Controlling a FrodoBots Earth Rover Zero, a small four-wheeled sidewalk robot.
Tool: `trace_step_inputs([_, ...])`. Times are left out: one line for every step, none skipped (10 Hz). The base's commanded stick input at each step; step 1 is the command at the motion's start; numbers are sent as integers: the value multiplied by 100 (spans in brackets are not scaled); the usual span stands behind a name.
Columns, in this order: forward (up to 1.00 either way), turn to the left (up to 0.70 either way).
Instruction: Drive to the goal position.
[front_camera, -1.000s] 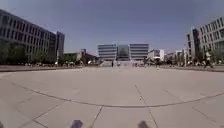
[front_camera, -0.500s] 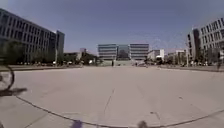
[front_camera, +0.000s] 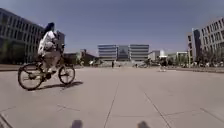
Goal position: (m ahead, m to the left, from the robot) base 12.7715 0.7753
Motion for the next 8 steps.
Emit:
trace_step_inputs([100, 0])
trace_step_inputs([100, 0])
trace_step_inputs([100, 0])
trace_step_inputs([100, 0])
trace_step_inputs([100, 0])
trace_step_inputs([100, 0])
trace_step_inputs([100, 0])
trace_step_inputs([100, 0])
